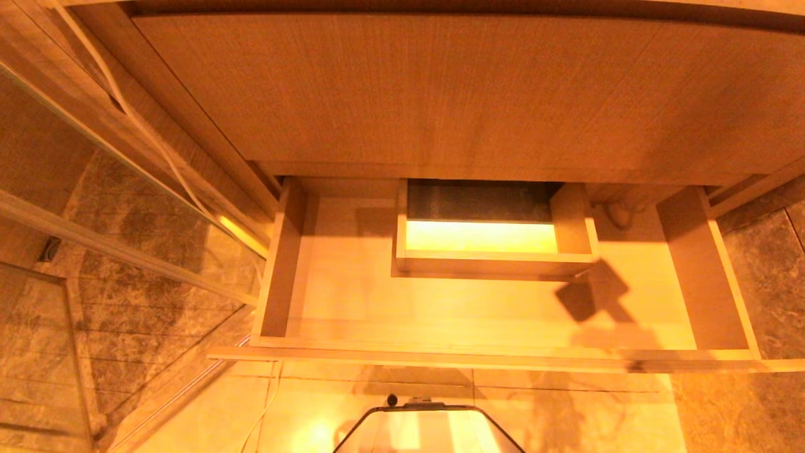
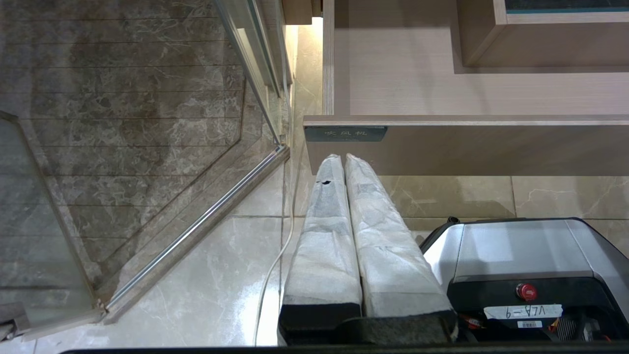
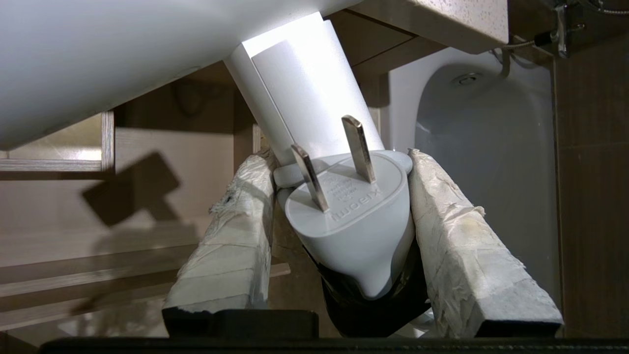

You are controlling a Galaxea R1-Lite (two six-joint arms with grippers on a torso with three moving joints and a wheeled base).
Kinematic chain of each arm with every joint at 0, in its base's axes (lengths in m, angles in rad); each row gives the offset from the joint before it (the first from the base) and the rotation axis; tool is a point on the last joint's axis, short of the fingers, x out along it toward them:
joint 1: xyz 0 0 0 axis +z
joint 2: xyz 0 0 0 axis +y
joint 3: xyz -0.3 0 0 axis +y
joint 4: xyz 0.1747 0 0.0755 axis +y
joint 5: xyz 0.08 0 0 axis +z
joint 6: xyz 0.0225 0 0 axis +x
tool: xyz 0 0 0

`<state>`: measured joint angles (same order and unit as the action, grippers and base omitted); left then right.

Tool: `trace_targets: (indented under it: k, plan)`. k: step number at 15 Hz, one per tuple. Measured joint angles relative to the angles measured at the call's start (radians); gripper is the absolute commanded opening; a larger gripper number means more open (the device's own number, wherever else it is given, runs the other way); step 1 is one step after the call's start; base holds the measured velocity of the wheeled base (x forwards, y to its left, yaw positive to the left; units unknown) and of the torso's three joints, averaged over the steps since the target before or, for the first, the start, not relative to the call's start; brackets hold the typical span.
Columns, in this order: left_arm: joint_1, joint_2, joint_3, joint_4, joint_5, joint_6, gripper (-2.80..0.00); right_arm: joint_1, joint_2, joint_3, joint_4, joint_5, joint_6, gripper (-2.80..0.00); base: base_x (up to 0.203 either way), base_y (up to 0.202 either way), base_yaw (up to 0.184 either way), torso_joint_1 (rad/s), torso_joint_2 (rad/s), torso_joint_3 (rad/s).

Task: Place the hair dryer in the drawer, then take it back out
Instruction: Put it into the drawer

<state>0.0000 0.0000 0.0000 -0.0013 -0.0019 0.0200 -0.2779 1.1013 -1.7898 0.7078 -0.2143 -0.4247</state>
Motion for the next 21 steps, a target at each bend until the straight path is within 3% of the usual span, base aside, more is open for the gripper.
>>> trace_targets:
  k: [9, 17, 21]
  plan:
    - [0.000, 0.000, 0.000, 0.000, 0.000, 0.000, -2.80, 0.006, -0.011, 0.012, -0.002, 0.004, 0.000, -2.80, 0.000, 0.000, 0.000, -0.007, 0.01, 0.003]
    - [0.000, 0.000, 0.000, 0.000, 0.000, 0.000, -2.80, 0.007, -0.029, 0.037, -0.003, 0.000, 0.001, -2.80, 0.000, 0.000, 0.000, -0.231, 0.36, 0.142]
    - [0.000, 0.000, 0.000, 0.000, 0.000, 0.000, -2.80, 0.006, -0.040, 0.049, -0.005, 0.000, 0.001, -2.80, 0.000, 0.000, 0.000, -0.047, 0.36, 0.291]
